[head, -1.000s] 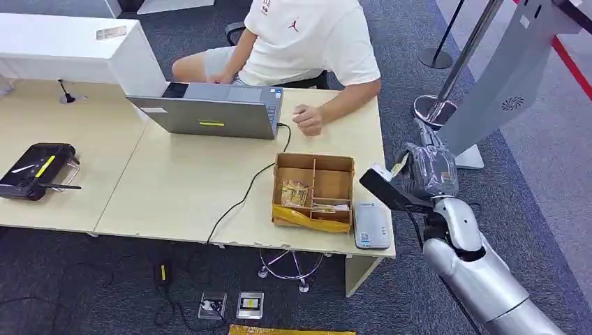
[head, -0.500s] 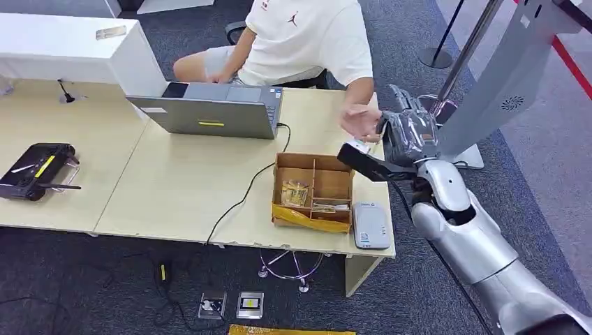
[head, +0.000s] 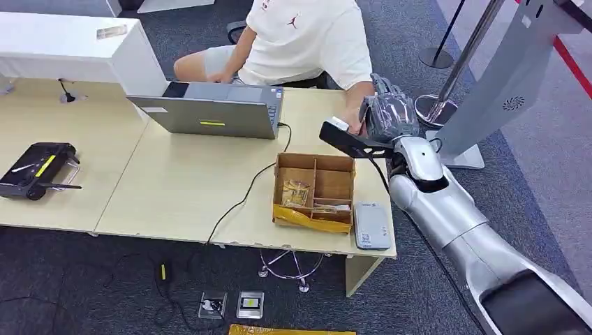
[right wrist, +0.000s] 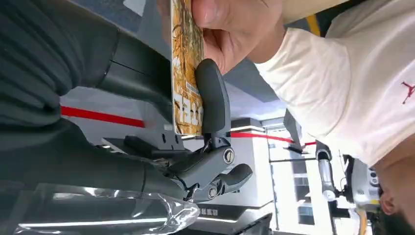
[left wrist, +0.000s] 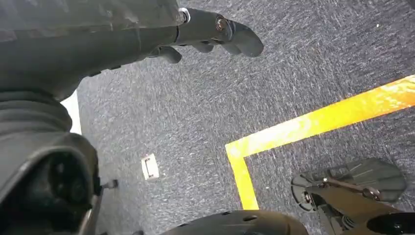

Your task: Pass the card to the sensor for recognition and then transmit it.

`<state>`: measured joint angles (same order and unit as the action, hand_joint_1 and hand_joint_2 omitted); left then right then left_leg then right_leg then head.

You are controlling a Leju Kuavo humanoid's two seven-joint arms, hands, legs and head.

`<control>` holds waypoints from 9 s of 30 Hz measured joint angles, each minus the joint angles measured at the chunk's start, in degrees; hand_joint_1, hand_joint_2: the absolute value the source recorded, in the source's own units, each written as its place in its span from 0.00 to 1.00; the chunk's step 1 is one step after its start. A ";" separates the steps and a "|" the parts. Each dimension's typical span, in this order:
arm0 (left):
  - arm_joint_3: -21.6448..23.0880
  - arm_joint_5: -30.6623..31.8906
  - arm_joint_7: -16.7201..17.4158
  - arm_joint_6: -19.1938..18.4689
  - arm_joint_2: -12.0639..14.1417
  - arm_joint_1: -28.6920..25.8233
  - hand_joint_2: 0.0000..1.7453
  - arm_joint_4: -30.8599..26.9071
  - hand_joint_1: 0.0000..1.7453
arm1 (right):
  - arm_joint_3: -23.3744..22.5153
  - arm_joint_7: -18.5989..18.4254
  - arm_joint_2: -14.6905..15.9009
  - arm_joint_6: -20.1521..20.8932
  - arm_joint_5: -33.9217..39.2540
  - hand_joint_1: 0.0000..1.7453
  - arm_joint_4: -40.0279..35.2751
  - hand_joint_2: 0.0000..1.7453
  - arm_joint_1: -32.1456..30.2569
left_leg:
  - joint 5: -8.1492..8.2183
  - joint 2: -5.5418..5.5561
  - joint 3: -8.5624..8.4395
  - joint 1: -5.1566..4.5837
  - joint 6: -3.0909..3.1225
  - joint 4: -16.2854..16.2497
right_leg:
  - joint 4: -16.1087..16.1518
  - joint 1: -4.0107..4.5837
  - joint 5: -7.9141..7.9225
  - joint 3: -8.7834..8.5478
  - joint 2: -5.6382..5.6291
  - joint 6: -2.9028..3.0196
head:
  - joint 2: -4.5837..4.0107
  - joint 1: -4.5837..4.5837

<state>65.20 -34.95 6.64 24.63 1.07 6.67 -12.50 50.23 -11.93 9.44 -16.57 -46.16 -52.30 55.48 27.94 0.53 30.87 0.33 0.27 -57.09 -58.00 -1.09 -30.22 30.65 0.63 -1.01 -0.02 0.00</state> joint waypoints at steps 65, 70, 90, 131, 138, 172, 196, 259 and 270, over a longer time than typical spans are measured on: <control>0.07 -1.18 -0.61 0.35 -0.13 -0.27 0.00 -0.02 0.00 | -5.73 8.99 4.90 -3.18 18.97 0.00 -30.78 1.00 -36.35 | 0.04 -0.19 -0.02 0.04 -0.05 0.01 | 0.02 0.03 0.01 0.09 -0.27 0.02 | 0.00 0.00; 0.07 -1.09 -0.61 0.28 -0.13 -0.15 0.00 -0.02 0.00 | -4.39 4.72 4.37 -4.11 4.77 0.00 -29.14 1.00 -32.74 | 0.04 -0.24 -0.03 0.04 -0.05 0.01 | 0.02 0.03 0.02 0.10 -0.31 0.02 | 0.00 0.00; 0.48 -1.14 -0.61 0.35 -0.26 -0.02 0.00 -0.04 0.00 | 3.06 2.19 0.13 0.22 -6.14 0.00 -21.53 1.00 -24.17 | 0.03 -0.23 0.01 0.05 -0.04 0.01 | 0.01 0.04 0.02 0.12 -0.28 0.03 | 0.00 0.00; 0.48 -1.97 -0.66 0.66 -0.26 -0.05 0.00 -0.04 0.00 | 5.31 -0.13 2.30 3.08 -5.53 0.00 -19.89 1.00 -26.67 | 0.03 -0.25 -0.01 0.05 -0.04 0.00 | 0.02 0.04 0.02 0.14 -0.32 0.03 | 0.00 0.00; 0.48 -1.88 -0.66 0.55 -0.26 -0.05 0.00 -0.04 0.00 | 5.31 -0.02 2.36 2.69 -5.20 1.00 -19.89 1.00 -26.32 | 0.03 -0.25 0.00 0.05 -0.04 0.00 | 0.02 0.04 0.02 0.14 -0.32 0.03 | 0.00 0.00; 0.48 -2.03 -0.85 0.81 -0.28 -0.04 0.00 -0.04 0.00 | 4.76 -0.72 2.80 1.45 -1.71 1.00 -18.43 1.00 -25.84 | 0.04 -0.25 -0.03 0.05 -0.04 0.00 | 0.02 0.04 0.02 0.14 -0.33 0.03 | 0.00 0.00; 0.48 -2.12 -1.40 1.57 -0.72 -0.10 0.00 -0.04 0.00 | -3.67 -3.10 3.96 -7.63 -7.69 1.00 -25.77 1.00 -23.68 | 0.03 -0.30 -0.02 0.05 -0.04 0.00 | 0.02 0.04 0.04 0.14 -0.34 0.02 | 0.00 0.00; 4.33 0.65 -0.20 0.57 0.00 0.20 0.00 -0.04 0.00 | 0.90 -1.31 -3.93 -13.31 -1.58 0.00 2.59 1.00 1.00 | -0.01 -0.29 0.00 0.06 -0.03 -0.02 | 0.01 0.06 0.07 0.19 -0.32 0.04 | 0.00 -0.02; 3.98 -3.78 -0.17 2.60 -0.33 -0.68 0.00 -0.04 0.00 | -17.30 1.65 4.99 -23.69 -25.46 0.00 -25.57 1.00 -22.06 | 0.06 -0.23 -0.05 0.07 -0.04 -0.05 | 0.06 0.06 0.07 0.14 -0.27 0.04 | 0.00 -0.02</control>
<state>69.18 -38.73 6.47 27.23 0.74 5.99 -12.55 32.92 -10.28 14.43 -40.26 -71.62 -77.87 33.42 28.00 0.29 30.82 0.40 0.23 -57.14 -57.95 -1.03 -30.16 30.79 0.36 -0.97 -0.02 -0.02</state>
